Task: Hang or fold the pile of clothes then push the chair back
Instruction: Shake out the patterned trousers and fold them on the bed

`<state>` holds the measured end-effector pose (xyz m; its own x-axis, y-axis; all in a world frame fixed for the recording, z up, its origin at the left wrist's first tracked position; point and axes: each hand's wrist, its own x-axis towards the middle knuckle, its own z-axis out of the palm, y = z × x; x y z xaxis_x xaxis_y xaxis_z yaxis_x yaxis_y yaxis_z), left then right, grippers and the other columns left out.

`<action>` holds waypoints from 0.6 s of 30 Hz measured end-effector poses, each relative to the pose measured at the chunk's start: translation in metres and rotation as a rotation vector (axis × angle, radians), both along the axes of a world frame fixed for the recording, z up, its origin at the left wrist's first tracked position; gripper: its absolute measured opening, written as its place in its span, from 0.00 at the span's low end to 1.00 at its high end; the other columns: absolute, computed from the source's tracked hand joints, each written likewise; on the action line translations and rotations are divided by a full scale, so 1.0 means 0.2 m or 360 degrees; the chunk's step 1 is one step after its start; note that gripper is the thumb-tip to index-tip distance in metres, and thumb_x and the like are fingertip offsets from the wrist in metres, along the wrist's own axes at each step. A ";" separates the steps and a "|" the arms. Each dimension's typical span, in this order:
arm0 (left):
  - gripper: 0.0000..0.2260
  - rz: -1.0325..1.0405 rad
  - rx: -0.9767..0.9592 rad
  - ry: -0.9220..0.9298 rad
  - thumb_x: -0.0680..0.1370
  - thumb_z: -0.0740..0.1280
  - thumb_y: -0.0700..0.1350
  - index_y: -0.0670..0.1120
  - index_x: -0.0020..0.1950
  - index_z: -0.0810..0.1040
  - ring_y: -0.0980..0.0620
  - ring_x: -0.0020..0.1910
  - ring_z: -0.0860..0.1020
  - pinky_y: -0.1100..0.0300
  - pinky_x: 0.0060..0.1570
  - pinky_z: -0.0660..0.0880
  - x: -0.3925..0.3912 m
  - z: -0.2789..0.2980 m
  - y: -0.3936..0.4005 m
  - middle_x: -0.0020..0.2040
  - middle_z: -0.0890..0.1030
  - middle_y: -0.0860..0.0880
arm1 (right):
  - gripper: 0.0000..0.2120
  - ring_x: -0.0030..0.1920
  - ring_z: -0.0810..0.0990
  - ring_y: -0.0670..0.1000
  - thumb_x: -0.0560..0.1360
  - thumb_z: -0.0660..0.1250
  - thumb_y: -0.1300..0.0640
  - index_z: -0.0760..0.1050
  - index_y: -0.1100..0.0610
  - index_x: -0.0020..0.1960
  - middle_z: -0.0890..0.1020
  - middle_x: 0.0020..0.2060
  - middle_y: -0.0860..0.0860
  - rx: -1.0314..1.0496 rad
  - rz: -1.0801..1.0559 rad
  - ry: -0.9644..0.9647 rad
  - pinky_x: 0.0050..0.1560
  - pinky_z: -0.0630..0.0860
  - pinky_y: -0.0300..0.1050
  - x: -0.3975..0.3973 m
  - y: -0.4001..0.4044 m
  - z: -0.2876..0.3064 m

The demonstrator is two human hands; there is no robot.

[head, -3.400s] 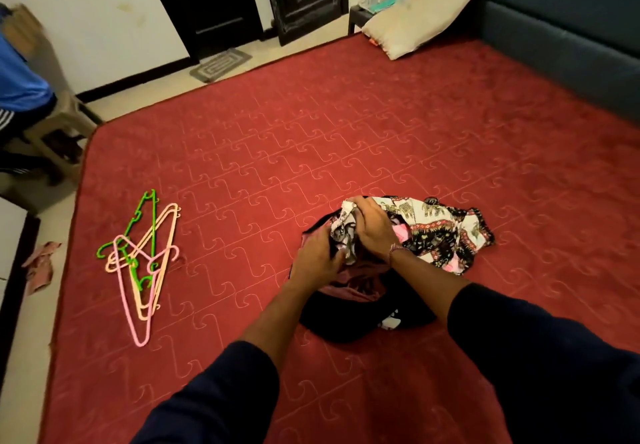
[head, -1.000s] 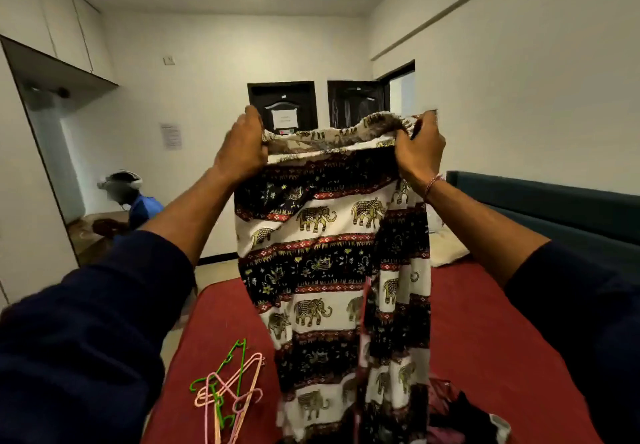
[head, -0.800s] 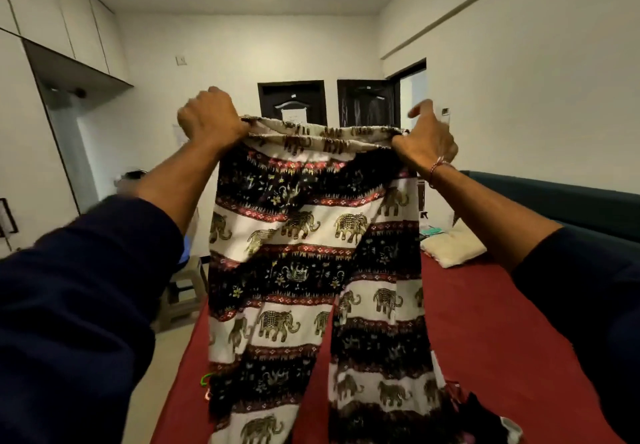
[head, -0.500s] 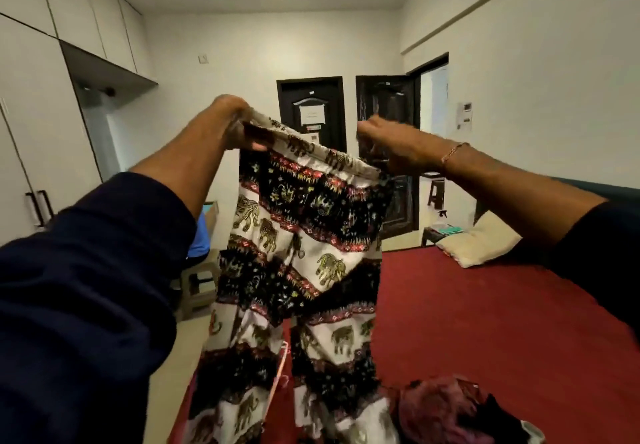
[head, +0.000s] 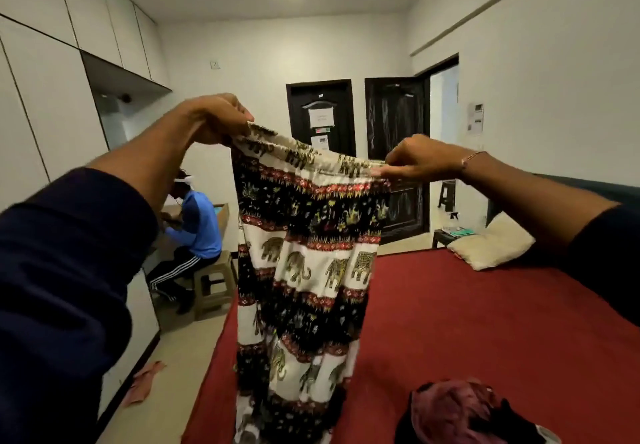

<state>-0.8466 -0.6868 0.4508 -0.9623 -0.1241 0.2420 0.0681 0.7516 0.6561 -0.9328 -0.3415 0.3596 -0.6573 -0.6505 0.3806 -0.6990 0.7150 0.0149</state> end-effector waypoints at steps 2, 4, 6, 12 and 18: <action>0.07 0.0057 -0.0278 0.0055 0.78 0.61 0.28 0.38 0.50 0.75 0.48 0.38 0.73 0.60 0.34 0.73 0.01 0.00 -0.05 0.42 0.74 0.43 | 0.26 0.33 0.79 0.49 0.77 0.62 0.39 0.83 0.62 0.48 0.82 0.35 0.51 -0.0152 -0.0024 0.0069 0.33 0.70 0.37 -0.02 0.04 0.02; 0.08 0.0198 -0.0563 0.0212 0.77 0.63 0.28 0.36 0.53 0.76 0.45 0.38 0.73 0.59 0.29 0.71 0.01 0.00 -0.08 0.45 0.75 0.40 | 0.28 0.35 0.80 0.56 0.74 0.64 0.37 0.83 0.63 0.44 0.83 0.34 0.57 -0.0288 -0.0084 0.0106 0.34 0.74 0.43 -0.03 0.05 0.05; 0.08 0.0276 -0.0690 0.0325 0.76 0.68 0.30 0.38 0.54 0.76 0.44 0.40 0.75 0.59 0.30 0.72 0.02 0.00 -0.10 0.49 0.77 0.37 | 0.24 0.34 0.79 0.55 0.75 0.69 0.41 0.83 0.64 0.43 0.81 0.32 0.56 -0.0379 -0.0147 0.0149 0.33 0.72 0.41 -0.02 0.06 0.09; 0.13 -0.0207 -0.0312 0.0024 0.78 0.65 0.28 0.43 0.57 0.72 0.42 0.44 0.81 0.58 0.34 0.83 0.09 0.00 -0.17 0.52 0.79 0.35 | 0.21 0.29 0.77 0.45 0.73 0.73 0.43 0.84 0.63 0.42 0.79 0.29 0.51 -0.0632 -0.0202 0.0263 0.28 0.68 0.35 0.02 0.10 0.16; 0.16 -0.0771 0.0084 -0.0182 0.74 0.73 0.40 0.46 0.59 0.75 0.48 0.43 0.81 0.54 0.46 0.83 0.18 -0.04 -0.18 0.50 0.79 0.39 | 0.23 0.27 0.70 0.46 0.69 0.75 0.38 0.78 0.58 0.32 0.73 0.24 0.50 -0.0805 -0.0415 0.0333 0.28 0.62 0.36 0.05 0.15 0.21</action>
<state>-0.8103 -0.7236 0.4437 -0.9324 0.3345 0.1371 0.3265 0.6167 0.7163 -0.9222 -0.3124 0.4010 -0.6484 -0.1828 0.7390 -0.5189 0.8164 -0.2534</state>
